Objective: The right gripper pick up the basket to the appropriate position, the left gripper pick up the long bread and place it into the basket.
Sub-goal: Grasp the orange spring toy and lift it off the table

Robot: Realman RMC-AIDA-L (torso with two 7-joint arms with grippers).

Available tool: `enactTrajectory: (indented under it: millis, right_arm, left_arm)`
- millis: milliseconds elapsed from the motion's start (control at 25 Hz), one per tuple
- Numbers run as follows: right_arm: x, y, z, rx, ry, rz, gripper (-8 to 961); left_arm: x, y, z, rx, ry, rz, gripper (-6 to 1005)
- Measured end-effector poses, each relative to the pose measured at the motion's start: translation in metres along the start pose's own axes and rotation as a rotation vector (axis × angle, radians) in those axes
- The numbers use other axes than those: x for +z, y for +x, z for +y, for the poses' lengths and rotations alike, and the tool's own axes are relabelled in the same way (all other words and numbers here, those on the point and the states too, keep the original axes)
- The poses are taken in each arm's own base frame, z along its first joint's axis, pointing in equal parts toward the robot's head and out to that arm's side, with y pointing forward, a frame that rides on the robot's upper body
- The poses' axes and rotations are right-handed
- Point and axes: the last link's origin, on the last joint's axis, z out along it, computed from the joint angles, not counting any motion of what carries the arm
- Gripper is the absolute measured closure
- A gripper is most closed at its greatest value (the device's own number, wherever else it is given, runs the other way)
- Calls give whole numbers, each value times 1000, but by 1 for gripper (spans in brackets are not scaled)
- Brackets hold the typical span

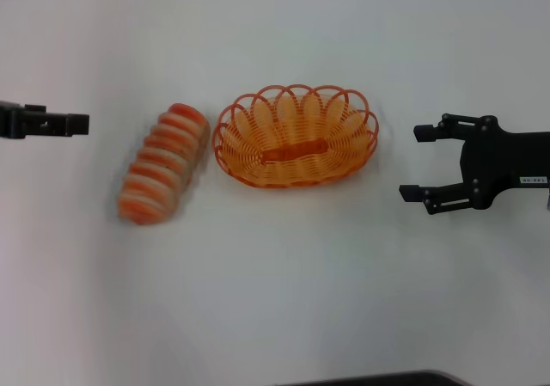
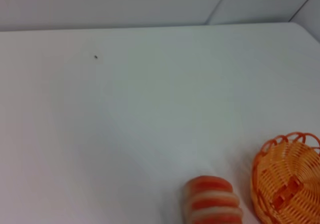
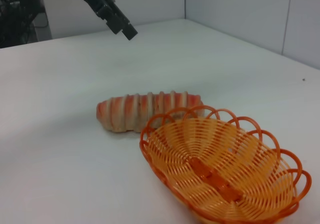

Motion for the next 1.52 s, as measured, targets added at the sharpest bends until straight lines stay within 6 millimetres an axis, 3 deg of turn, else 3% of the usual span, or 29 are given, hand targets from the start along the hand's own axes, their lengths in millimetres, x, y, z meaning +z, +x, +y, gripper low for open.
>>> enactTrajectory:
  millis: [240,320,480,1000,1520]
  right_arm:
    - [1,-3,-1,1,9,-23,-5]
    - [0,-4,-1,0,10,-24,-6]
    - [0,-5,-2,-1,12,-32,-6]
    - [-2,-6,0,10,8,-43,-5]
    - [-1,-6,0,9,1,-35,-6]
  left_arm:
    - [9,12,19,35,9,4,116]
    - [22,15,34,65,2,-49,117]
    - [36,18,43,97,33,-121,120]
    - [75,17,54,146,208,-229,131]
    - [87,11,59,130,189,-243,141]
